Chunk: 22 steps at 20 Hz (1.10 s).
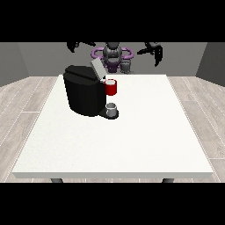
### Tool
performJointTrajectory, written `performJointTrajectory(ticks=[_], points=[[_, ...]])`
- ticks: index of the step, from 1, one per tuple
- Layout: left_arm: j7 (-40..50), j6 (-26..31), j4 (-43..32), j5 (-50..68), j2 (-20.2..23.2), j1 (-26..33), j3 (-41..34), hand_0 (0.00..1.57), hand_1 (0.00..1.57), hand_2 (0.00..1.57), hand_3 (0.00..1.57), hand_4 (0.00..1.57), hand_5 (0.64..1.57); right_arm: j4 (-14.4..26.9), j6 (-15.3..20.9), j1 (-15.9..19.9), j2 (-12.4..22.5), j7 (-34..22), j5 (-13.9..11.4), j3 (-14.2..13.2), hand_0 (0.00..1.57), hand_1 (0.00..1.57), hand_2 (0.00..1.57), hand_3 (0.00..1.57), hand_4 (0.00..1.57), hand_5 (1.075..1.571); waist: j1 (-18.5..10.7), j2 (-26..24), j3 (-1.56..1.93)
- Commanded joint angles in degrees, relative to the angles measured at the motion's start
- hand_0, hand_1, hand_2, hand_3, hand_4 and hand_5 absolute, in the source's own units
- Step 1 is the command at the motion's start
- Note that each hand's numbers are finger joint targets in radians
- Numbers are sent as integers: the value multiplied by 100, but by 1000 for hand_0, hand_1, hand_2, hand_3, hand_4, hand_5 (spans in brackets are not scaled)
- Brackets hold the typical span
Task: Insert the coffee pod into the coffee machine and close the lid
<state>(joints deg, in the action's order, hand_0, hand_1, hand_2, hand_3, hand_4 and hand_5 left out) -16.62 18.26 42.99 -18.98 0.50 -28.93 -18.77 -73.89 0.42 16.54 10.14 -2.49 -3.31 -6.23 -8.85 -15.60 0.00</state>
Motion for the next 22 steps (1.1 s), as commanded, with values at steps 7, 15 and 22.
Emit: performJointTrajectory(ticks=[7,15,22], points=[[256,-208,1144,631,-50,258,586,0,0,0,0,366,1571,593,75,1189,-21,-572,655,-597,0,0,0,0,186,1571,-334,689,1],[495,-416,2199,973,-49,1129,1249,0,0,0,0,323,1571,1200,-234,1316,114,-474,755,-567,0,0,0,0,56,1571,-267,1015,0],[1056,-411,3257,1117,-16,1307,1272,0,0,0,0,374,1571,1517,-327,1604,31,43,624,-357,0,0,0,0,0,1571,-235,1395,1]])
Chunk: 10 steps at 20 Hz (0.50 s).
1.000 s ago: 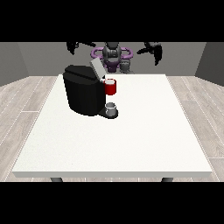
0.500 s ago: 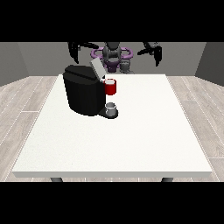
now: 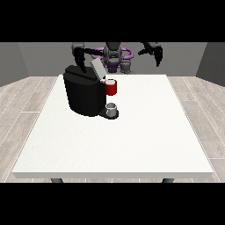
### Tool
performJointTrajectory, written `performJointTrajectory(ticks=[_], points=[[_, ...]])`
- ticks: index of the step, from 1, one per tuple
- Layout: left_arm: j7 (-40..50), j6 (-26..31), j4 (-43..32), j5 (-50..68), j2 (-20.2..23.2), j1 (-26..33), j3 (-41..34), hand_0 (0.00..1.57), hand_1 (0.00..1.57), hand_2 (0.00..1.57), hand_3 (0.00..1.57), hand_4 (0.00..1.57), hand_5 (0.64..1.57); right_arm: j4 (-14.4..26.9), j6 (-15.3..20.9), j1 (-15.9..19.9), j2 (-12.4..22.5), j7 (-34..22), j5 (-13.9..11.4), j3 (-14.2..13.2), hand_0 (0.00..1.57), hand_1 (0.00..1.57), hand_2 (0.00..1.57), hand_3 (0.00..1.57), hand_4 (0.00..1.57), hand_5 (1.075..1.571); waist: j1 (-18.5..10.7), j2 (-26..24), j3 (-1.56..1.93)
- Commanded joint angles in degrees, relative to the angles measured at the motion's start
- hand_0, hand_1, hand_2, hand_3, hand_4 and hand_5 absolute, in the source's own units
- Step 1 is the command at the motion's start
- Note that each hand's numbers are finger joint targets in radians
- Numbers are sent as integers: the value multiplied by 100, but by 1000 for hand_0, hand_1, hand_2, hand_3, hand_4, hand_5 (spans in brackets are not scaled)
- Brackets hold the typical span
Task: Insert the coffee pod into the coffee machine and close the lid
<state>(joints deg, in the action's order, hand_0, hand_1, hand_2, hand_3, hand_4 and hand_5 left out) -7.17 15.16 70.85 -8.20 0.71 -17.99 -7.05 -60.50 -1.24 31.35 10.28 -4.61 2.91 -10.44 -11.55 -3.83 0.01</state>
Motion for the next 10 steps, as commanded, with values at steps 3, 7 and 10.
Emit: performJointTrajectory(ticks=[3,7,10], points=[[221,135,853,190,136,399,124,0,0,0,0,360,1571,377,-97,297,60,268,-12,20,0,0,0,0,0,1571,-33,279,1],[137,-62,829,286,372,494,-198,0,0,0,0,381,1571,199,-85,463,-100,49,-127,309,0,0,0,0,0,1571,287,329,-1],[379,66,1035,423,410,297,-139,0,0,0,0,336,1571,440,104,806,-183,210,-204,291,0,0,0,0,79,1571,101,588,0]])
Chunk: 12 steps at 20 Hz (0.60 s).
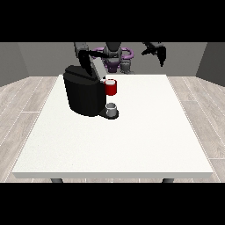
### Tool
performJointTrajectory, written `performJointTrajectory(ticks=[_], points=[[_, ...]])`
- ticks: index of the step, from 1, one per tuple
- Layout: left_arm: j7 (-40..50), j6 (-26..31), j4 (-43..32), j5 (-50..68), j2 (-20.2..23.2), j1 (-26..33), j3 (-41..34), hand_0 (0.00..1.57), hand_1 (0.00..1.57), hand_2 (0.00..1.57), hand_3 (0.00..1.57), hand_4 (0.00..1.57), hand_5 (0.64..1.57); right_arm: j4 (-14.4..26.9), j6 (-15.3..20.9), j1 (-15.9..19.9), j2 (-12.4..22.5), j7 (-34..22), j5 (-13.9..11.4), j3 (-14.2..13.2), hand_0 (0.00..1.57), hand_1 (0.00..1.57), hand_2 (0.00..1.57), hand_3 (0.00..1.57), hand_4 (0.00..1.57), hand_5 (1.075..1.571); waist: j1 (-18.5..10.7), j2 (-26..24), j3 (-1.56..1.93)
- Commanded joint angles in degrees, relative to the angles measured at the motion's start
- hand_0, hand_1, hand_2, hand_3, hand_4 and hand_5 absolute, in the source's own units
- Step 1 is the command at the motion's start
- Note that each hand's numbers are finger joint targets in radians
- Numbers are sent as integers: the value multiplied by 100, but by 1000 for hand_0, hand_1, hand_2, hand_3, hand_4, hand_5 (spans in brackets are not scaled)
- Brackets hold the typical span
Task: Insert the coffee pod into the coffee machine and close the lid
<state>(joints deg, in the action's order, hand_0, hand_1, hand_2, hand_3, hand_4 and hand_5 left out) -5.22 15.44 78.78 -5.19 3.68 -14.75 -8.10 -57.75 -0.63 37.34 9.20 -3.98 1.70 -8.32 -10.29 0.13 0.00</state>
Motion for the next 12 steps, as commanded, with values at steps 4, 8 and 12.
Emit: performJointTrajectory(ticks=[4,8,12], points=[[296,29,215,196,347,-68,-215,0,0,0,0,312,1571,83,-76,466,38,16,-53,88,0,0,0,0,163,1571,145,194,0],[-49,-118,397,-98,162,121,109,0,0,0,0,361,1571,249,58,770,73,182,-285,169,0,0,0,0,161,1571,-137,418,0],[-7,-111,78,-22,221,1,-22,0,0,0,0,360,1571,27,-93,1082,62,-87,-361,373,0,0,0,0,103,1571,-23,407,-2]])
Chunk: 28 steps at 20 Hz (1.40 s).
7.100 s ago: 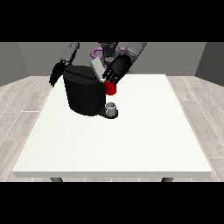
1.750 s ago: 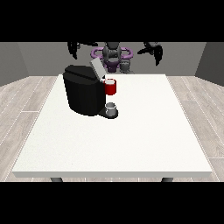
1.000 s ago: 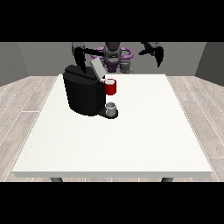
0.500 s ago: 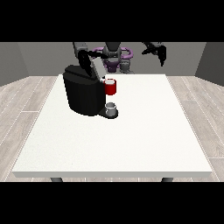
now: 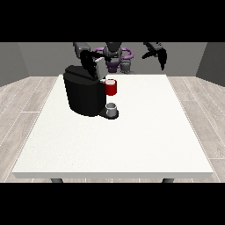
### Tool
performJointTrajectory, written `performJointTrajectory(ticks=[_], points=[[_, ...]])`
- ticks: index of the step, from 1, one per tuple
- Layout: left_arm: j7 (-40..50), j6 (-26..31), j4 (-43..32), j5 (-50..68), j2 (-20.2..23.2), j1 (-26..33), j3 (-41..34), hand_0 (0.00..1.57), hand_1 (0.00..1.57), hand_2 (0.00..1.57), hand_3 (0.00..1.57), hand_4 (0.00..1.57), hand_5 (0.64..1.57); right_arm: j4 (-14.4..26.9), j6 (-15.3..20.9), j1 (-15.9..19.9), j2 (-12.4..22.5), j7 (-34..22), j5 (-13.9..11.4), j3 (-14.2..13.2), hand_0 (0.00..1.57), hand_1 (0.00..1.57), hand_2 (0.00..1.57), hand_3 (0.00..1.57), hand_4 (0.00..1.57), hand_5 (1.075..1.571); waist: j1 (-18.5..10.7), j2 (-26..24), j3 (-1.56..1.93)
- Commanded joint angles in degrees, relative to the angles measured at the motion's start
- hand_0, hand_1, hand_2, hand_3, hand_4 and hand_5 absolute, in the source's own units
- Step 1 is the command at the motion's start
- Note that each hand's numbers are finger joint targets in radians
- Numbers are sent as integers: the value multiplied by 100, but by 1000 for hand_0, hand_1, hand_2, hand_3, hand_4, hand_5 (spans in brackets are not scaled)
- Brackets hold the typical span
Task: Insert the coffee pod into the coffee machine and close the lid
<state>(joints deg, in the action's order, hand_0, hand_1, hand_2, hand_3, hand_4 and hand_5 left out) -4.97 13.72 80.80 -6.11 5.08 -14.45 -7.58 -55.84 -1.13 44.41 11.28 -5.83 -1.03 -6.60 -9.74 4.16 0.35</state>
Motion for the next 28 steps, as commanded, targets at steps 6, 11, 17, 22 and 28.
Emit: performJointTrajectory(ticks=[6,11,17,22,28], points=[[27,198,-111,62,113,-184,51,0,0,0,0,385,1571,-202,207,557,-444,-101,-326,456,0,0,0,0,0,1571,-376,54,-37],[74,-25,-61,-179,-126,-268,314,0,0,0,0,383,1571,-242,316,989,-225,-307,-575,518,0,0,0,0,87,1571,-681,116,-37],[67,88,-6,-110,-87,-585,341,0,0,0,0,398,1571,-364,403,1272,55,-432,-815,510,0,0,0,0,274,1571,-1069,422,-33],[-228,159,-24,-136,-141,-568,460,0,0,0,0,438,1571,-717,339,1181,140,-664,-772,453,0,0,0,0,102,1571,-1308,668,-31],[-162,262,-8,-77,-147,-928,516,0,0,0,0,418,1571,-1173,292,1387,554,-1319,-942,381,0,0,0,0,0,1571,-1750,817,-33]])
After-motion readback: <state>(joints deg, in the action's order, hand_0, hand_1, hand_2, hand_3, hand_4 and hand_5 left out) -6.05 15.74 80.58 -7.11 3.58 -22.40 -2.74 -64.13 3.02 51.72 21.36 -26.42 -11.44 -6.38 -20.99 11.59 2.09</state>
